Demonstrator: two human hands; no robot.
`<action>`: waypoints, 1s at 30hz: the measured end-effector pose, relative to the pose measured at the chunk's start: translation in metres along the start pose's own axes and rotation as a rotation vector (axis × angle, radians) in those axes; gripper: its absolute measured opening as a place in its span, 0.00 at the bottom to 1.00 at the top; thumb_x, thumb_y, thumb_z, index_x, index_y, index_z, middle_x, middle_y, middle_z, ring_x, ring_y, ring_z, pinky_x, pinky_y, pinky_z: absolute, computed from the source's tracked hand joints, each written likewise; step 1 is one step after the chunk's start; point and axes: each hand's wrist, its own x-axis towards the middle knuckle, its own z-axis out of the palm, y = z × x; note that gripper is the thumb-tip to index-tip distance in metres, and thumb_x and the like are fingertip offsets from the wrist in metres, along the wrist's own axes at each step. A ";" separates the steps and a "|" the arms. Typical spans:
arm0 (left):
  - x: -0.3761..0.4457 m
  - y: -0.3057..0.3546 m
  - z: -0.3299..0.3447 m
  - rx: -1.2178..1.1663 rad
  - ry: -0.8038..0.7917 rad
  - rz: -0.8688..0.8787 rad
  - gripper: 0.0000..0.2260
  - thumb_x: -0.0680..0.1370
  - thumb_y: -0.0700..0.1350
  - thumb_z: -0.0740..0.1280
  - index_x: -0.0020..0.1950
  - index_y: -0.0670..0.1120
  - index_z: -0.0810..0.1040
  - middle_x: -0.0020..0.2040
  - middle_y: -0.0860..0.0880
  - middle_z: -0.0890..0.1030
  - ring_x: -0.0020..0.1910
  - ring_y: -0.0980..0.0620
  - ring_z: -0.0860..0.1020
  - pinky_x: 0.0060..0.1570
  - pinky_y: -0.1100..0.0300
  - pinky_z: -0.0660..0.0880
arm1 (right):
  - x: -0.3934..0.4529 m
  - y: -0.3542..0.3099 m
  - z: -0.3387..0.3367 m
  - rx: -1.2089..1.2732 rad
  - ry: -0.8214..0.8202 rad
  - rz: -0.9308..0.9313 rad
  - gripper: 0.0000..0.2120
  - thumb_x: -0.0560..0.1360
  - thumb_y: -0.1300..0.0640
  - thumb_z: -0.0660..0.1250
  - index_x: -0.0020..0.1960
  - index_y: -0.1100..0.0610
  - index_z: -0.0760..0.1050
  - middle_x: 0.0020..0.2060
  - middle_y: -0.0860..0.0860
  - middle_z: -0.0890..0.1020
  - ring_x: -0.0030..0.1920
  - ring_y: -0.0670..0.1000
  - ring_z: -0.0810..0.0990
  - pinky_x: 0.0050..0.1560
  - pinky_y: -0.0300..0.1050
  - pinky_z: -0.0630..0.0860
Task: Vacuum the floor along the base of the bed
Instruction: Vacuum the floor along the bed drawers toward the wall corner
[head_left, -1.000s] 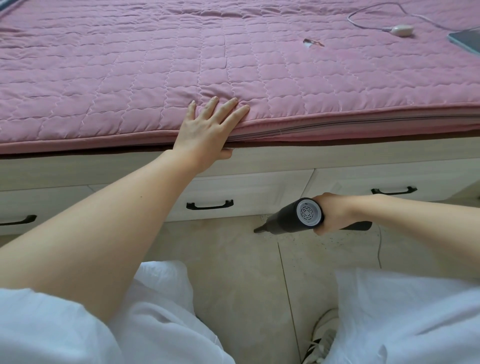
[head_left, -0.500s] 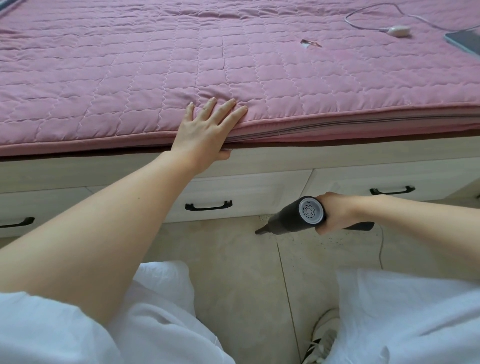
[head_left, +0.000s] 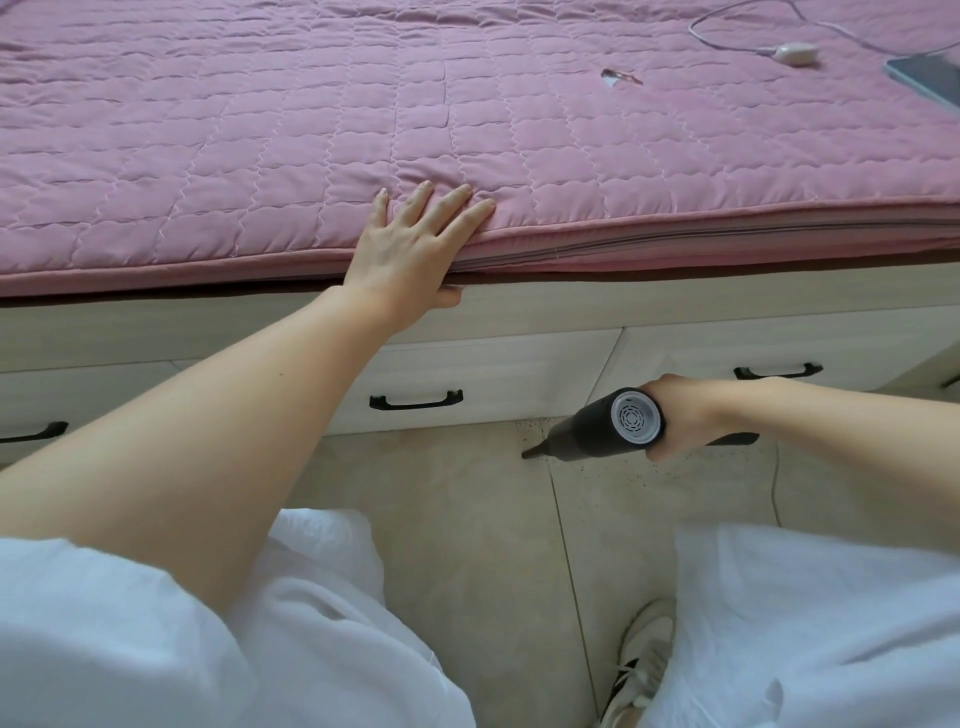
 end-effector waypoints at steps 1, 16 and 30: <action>0.000 0.000 0.000 0.001 0.002 0.001 0.45 0.73 0.54 0.73 0.80 0.54 0.45 0.81 0.50 0.50 0.79 0.43 0.50 0.74 0.37 0.49 | -0.003 0.001 0.001 -0.003 -0.002 0.007 0.13 0.67 0.55 0.72 0.47 0.49 0.69 0.39 0.45 0.76 0.41 0.49 0.76 0.36 0.36 0.69; 0.003 0.000 0.001 0.007 0.020 0.002 0.46 0.72 0.56 0.74 0.80 0.54 0.48 0.80 0.50 0.52 0.79 0.42 0.52 0.74 0.37 0.50 | -0.018 0.005 0.001 -0.036 -0.046 0.027 0.14 0.67 0.56 0.71 0.36 0.45 0.65 0.35 0.42 0.73 0.38 0.47 0.74 0.30 0.33 0.67; 0.021 0.018 -0.002 -0.082 0.066 0.038 0.46 0.69 0.57 0.75 0.79 0.53 0.54 0.79 0.50 0.57 0.78 0.41 0.55 0.75 0.40 0.51 | 0.005 -0.003 -0.007 0.036 0.016 -0.026 0.10 0.68 0.56 0.70 0.46 0.51 0.70 0.39 0.48 0.77 0.40 0.48 0.74 0.34 0.37 0.69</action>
